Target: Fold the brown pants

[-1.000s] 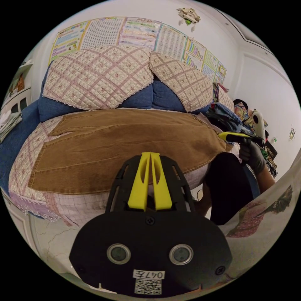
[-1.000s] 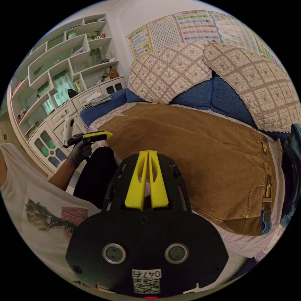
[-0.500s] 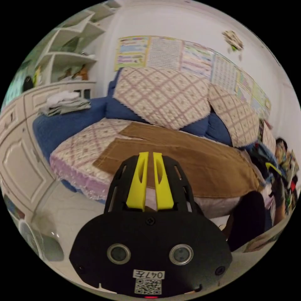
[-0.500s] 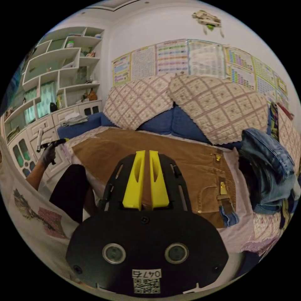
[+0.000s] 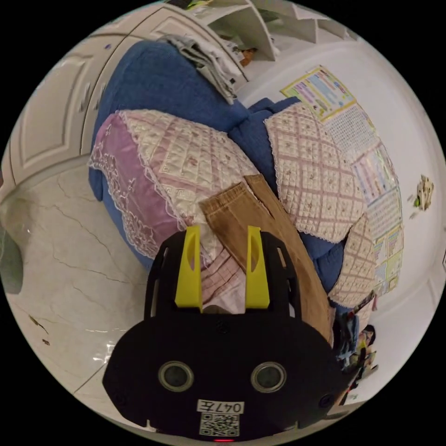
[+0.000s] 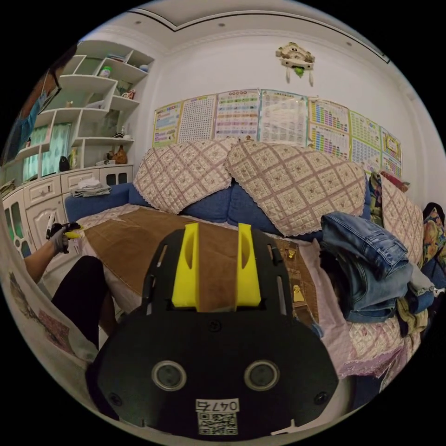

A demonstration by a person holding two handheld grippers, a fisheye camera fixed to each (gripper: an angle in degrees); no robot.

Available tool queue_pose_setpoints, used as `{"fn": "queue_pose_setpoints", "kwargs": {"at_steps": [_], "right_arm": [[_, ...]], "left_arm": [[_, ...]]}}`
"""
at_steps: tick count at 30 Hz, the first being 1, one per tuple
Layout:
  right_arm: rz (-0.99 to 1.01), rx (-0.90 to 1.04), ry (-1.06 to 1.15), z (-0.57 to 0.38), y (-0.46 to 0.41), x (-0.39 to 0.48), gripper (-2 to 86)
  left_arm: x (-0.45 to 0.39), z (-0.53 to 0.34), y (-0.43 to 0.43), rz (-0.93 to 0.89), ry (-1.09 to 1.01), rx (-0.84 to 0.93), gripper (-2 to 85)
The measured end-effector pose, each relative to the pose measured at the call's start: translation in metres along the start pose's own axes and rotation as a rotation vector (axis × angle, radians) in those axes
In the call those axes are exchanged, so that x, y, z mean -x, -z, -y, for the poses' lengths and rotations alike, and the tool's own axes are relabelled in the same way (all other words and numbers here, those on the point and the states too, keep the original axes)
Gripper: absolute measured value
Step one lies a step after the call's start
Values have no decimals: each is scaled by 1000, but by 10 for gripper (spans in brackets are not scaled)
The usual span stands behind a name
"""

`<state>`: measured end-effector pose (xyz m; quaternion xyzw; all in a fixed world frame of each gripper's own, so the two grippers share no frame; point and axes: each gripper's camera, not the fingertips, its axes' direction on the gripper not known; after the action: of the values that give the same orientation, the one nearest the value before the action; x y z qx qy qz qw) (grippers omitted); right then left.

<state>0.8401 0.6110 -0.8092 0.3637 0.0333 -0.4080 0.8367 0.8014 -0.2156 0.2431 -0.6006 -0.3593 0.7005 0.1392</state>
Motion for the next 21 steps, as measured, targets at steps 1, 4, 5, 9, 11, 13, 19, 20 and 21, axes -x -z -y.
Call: {"fn": "queue_pose_setpoints", "kwargs": {"at_steps": [1,4,5,9,11,13,19,20,21], "right_arm": [[-7,15,-6,-6,1,-1,83],[-10,53,-20,-23,3,-9,78],[-18,73,-29,-30,4,-14,76],[-52,108,-66,-52,16,-37,70],[-79,95,-61,-68,30,-50,53],[-105,77,-53,-81,38,-59,43],[-173,342,-196,-142,13,-113,21],[-204,370,-256,-161,11,-127,4],[-206,362,-278,-170,13,-133,2]], "left_arm": [[8,1,-2,-6,14,6,133],[36,0,-2,-9,47,14,114],[42,-2,1,-6,34,19,109],[59,-8,15,-48,-25,26,87],[66,-10,19,-135,-38,21,65],[72,-13,20,-152,-28,20,68],[76,-38,19,-71,-44,31,87],[76,-44,22,-58,-47,29,88],[77,-50,24,-52,-51,27,88]]}}
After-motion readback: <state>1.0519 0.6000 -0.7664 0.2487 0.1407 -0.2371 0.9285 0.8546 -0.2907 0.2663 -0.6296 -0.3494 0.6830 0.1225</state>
